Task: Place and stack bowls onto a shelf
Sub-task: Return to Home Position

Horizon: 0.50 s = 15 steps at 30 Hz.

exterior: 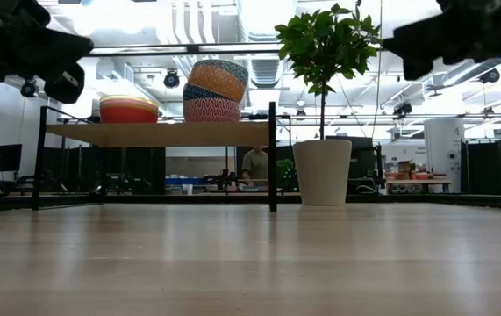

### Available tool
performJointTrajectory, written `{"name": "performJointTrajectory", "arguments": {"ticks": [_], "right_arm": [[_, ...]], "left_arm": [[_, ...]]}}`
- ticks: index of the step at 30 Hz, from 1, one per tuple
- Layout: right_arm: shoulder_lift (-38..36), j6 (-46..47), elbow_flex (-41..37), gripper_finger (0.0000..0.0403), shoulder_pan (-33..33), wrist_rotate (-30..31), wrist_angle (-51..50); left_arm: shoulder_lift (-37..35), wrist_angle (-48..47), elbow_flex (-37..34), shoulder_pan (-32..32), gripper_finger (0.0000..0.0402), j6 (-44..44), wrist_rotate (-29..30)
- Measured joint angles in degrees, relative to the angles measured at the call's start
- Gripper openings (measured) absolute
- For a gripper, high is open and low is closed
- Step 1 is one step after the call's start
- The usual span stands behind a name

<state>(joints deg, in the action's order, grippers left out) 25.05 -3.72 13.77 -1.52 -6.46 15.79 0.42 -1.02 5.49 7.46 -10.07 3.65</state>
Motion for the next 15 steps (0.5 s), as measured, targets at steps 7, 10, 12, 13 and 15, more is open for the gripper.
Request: {"name": "performJointTrajectory", "arguments": {"ticks": [7, 10, 12, 13, 15], "right_arm": [[-7.87, 1.81, -4.78, 0.0119, 0.00, 0.00, -0.46], [-10.37, 1.17, -6.13, 0.0114, 0.00, 0.11, -0.55], [-11.79, 0.45, -6.85, 0.0110, 0.00, 0.47, -0.85], [-12.51, -0.18, -7.13, 0.0108, 0.00, 0.48, -1.36], [-13.93, -0.60, -7.41, 0.0104, 0.00, 0.48, -3.36]], "left_arm": [[-0.46, 5.67, -4.19, 0.00, 0.0000, -1.18, -1.78], [-0.37, 5.86, -4.89, 0.00, 0.0000, -1.20, -1.87], [-0.21, 6.61, -4.89, 0.00, 0.0000, -0.92, -1.87], [-0.19, 6.41, -4.89, 0.00, 0.0000, -0.38, -1.87], [-0.31, 6.48, -4.89, 0.00, 0.0000, 0.76, -1.86]]}}
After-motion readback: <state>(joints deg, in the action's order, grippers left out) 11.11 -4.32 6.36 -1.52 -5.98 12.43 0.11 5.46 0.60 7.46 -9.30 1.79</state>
